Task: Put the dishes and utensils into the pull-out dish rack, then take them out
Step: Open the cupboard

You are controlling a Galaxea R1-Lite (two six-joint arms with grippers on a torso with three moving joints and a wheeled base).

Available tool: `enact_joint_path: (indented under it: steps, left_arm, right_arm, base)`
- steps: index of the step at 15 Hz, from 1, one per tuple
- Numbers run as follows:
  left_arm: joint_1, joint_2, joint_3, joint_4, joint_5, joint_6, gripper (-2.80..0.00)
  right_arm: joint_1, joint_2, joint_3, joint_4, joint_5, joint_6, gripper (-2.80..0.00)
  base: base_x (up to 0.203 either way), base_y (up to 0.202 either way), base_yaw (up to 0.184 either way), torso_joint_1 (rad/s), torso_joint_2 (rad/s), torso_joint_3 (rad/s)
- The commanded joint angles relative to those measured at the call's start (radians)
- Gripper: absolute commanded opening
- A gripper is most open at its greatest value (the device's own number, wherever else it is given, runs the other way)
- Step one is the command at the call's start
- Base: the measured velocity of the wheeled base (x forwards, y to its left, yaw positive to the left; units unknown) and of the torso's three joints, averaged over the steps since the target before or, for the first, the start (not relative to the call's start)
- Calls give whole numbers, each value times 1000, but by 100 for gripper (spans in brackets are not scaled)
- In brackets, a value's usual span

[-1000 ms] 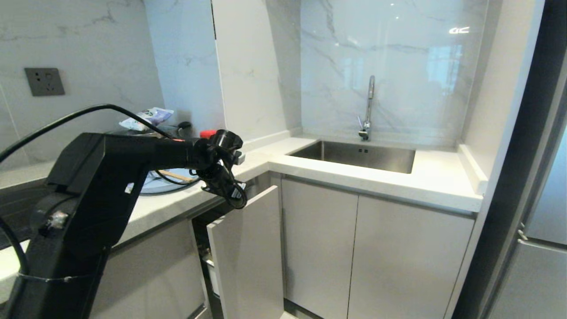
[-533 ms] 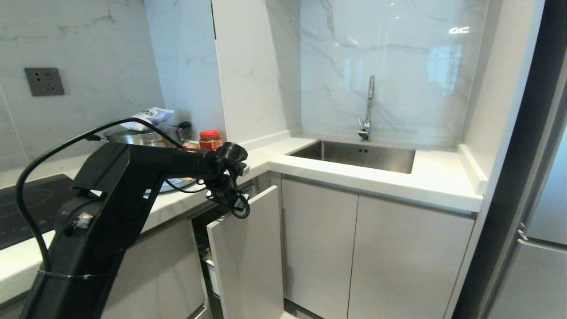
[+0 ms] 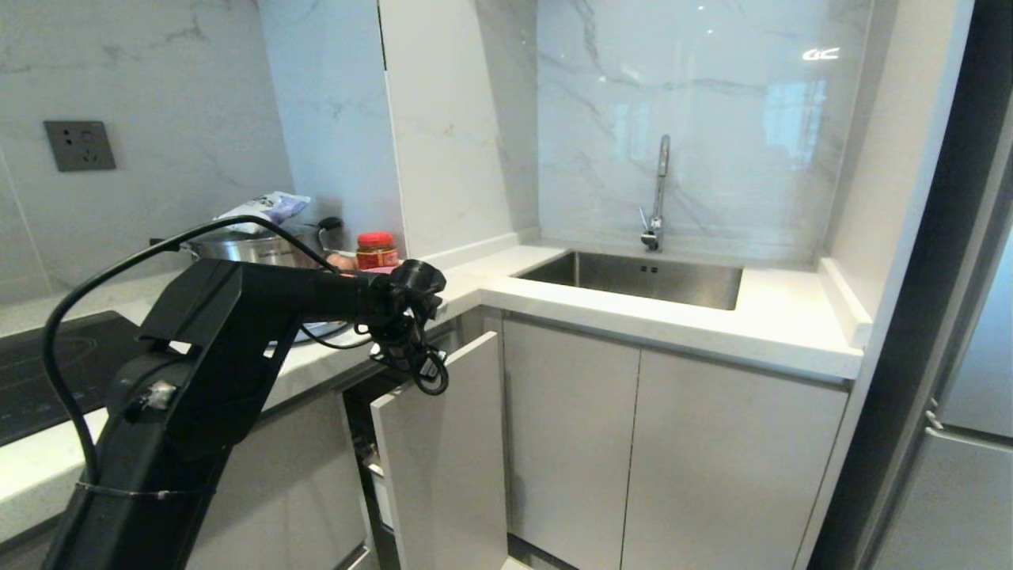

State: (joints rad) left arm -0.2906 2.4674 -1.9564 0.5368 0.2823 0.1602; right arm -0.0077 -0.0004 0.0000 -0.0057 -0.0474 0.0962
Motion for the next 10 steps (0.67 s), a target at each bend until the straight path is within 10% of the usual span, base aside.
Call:
enact_joint_path:
  steps: [1,10]
  left_arm:
    - [-12,-5,2,7,0,-1,-280]
    - [-91,-23,2,72,-99,-49,-280]
  right_arm:
    - [0,-3,0,0,0,0,-280]
    - [0,-4,0,0,0,0,-280]
  base:
    - [0,0,0,0,0,0]
    - [0,0,0,0,0,0]
